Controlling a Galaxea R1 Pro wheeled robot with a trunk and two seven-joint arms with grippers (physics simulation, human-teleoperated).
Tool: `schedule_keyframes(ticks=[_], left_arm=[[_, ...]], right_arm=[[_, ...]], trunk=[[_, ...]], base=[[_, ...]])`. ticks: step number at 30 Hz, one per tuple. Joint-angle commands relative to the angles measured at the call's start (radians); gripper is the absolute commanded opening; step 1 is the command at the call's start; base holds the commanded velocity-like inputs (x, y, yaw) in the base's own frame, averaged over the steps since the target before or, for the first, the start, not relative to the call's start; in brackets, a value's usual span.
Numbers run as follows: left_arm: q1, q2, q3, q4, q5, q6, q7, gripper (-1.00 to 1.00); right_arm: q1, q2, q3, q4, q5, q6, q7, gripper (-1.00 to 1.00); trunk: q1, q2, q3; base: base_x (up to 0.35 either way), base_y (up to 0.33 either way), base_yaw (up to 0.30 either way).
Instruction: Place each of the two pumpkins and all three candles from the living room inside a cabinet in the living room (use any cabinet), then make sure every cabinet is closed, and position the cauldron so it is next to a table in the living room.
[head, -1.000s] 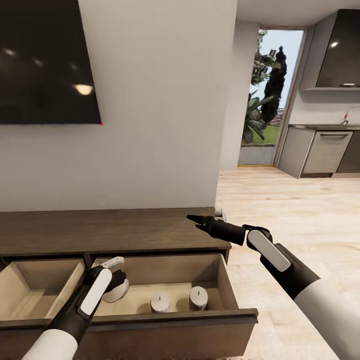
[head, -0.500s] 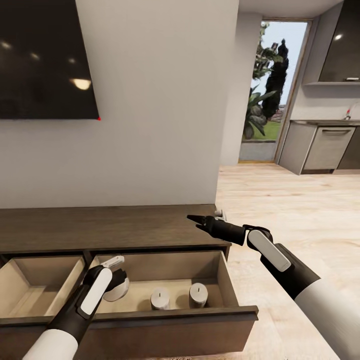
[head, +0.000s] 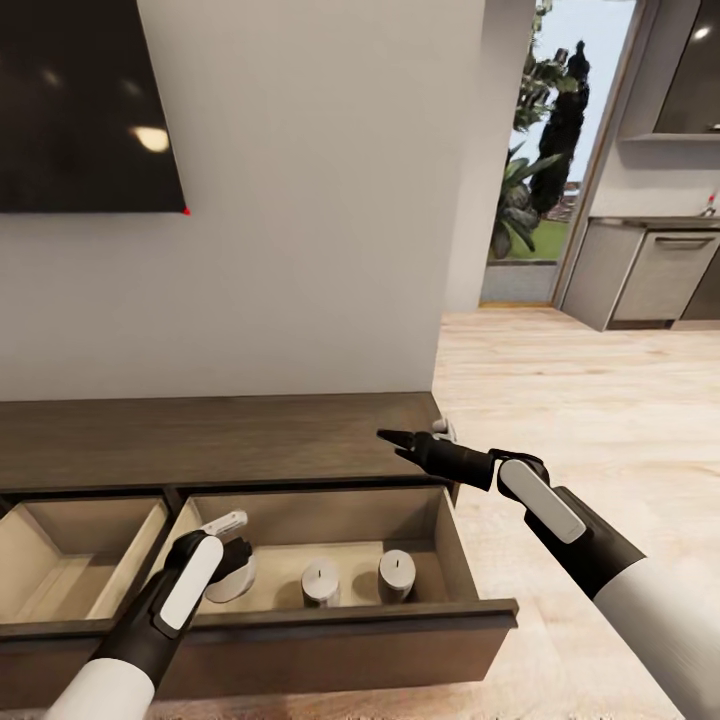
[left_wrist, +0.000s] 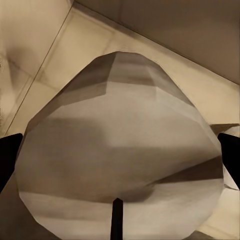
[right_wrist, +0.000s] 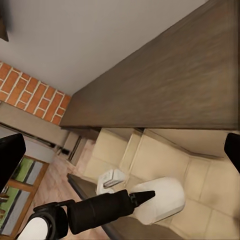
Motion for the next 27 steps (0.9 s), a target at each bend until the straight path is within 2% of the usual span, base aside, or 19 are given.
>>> schedule_keyframes(ticks=[1, 4, 19, 27], left_arm=[[-0.001, 0.002, -0.004, -0.001, 0.01, -0.001, 0.011, -1.0], [0.0, 0.002, -0.004, -0.001, 0.01, -0.001, 0.01, -1.0], [0.0, 0.003, -0.003, -0.001, 0.012, 0.001, 0.01, -1.0], [-0.001, 0.004, -0.003, -0.001, 0.012, 0.001, 0.006, -1.0]], right_arm=[[-0.001, -0.001, 0.002, -0.001, -0.002, 0.001, 0.002, 1.0], [-0.001, -0.001, 0.002, -0.002, -0.002, 0.002, 0.002, 1.0], [-0.001, -0.001, 0.002, -0.002, -0.002, 0.001, 0.007, 1.0], [-0.002, -0.001, 0.003, -0.001, -0.002, 0.001, 0.007, 1.0]], trunk=[[0.0, -0.001, -0.005], [0.002, -0.001, -0.017], [0.002, -0.001, -0.017], [0.002, -0.001, -0.017]], base=[[0.0, 0.0, 0.0], [0.0, 0.0, 0.0], [0.0, 0.0, 0.0], [0.098, 0.0, 0.0]])
